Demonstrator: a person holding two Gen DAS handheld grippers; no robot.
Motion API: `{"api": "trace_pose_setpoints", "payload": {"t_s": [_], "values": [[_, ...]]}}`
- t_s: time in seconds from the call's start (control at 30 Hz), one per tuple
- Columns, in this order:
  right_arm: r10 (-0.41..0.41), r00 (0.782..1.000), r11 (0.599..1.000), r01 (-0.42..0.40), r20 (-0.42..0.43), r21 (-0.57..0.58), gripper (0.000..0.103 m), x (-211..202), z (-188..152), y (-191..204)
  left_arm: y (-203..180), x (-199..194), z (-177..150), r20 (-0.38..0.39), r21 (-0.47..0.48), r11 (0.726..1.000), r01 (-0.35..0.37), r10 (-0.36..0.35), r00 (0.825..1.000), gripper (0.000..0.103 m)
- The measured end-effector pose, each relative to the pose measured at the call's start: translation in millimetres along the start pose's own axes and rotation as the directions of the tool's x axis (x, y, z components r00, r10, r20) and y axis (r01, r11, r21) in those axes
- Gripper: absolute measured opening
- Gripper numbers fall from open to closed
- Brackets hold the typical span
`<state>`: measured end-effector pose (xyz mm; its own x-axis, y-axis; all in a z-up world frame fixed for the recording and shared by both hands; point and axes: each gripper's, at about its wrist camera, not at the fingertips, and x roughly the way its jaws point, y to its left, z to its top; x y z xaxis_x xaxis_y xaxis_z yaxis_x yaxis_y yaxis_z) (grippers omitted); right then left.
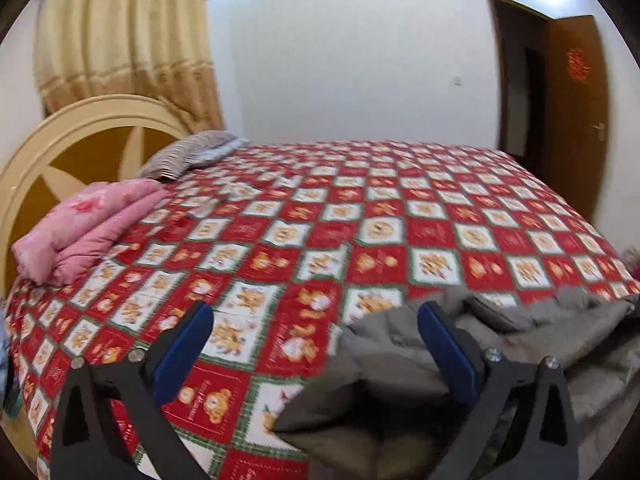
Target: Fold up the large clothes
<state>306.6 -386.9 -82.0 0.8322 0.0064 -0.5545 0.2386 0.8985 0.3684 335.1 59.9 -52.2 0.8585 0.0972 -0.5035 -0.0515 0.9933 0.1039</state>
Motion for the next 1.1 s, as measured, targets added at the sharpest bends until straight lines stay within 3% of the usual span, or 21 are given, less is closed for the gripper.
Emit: {"api": "trace_pose_setpoints", "payload": {"t_s": [0.13, 0.23, 0.33, 0.47, 0.57, 0.67, 0.8, 0.93, 1.0, 1.1], "values": [[-0.048, 0.997, 0.998, 0.046, 0.059, 0.035, 0.074, 4.2, 12.7, -0.9, 2.0, 12.5, 12.5, 0.004, -0.056, 0.992, -0.115, 0.116, 0.993, 0.103], [-0.043, 0.996, 0.999, 0.045, 0.080, -0.026, 0.074, 3.1, 6.3, 17.0, 7.1, 15.2, 20.8, -0.002, -0.125, 0.972, -0.197, 0.199, 0.980, 0.103], [-0.048, 0.989, 0.994, 0.061, 0.143, -0.093, 0.074, -2.7, 1.7, 34.4, 11.2, 20.9, 31.8, -0.017, -0.176, 0.961, -0.213, 0.214, 0.977, 0.103], [-0.059, 0.979, 0.994, 0.075, 0.196, -0.075, 0.074, -13.4, 15.1, 40.1, 12.2, 19.4, 45.8, -0.015, -0.192, 0.950, -0.246, 0.247, 0.969, 0.103], [-0.030, 0.982, 0.996, 0.044, 0.186, -0.073, 0.074, -18.1, 18.3, 44.4, 5.9, 7.2, 40.6, 0.022, -0.204, 0.956, -0.209, 0.218, 0.976, 0.103], [-0.024, 0.993, 0.994, 0.036, 0.118, -0.103, 0.074, -8.1, 6.4, 60.3, -19.3, 4.3, 24.2, 0.022, -0.149, 0.973, -0.178, 0.183, 0.983, 0.103], [0.008, 1.000, 0.983, -0.007, 0.002, -0.182, 0.074, 10.8, -26.2, 97.0, -75.8, 7.9, -4.5, 0.023, 0.007, 0.990, -0.144, 0.144, 0.989, 0.103], [-0.037, 0.996, 0.949, 0.008, -0.085, -0.314, 0.074, 42.2, -58.7, 130.3, -125.4, 26.5, -22.2, 0.051, 0.198, 0.962, -0.187, 0.180, 0.982, 0.103], [-0.065, 0.994, 0.946, 0.034, -0.085, -0.323, 0.074, 53.9, -66.2, 130.0, -132.1, 44.9, -24.1, 0.027, 0.222, 0.949, -0.223, 0.223, 0.974, 0.103], [-0.083, 0.991, 0.955, 0.049, -0.106, -0.294, 0.074, 72.0, -69.9, 120.3, -126.3, 72.0, -25.6, -0.059, 0.198, 0.959, -0.203, 0.219, 0.974, 0.103]]}}
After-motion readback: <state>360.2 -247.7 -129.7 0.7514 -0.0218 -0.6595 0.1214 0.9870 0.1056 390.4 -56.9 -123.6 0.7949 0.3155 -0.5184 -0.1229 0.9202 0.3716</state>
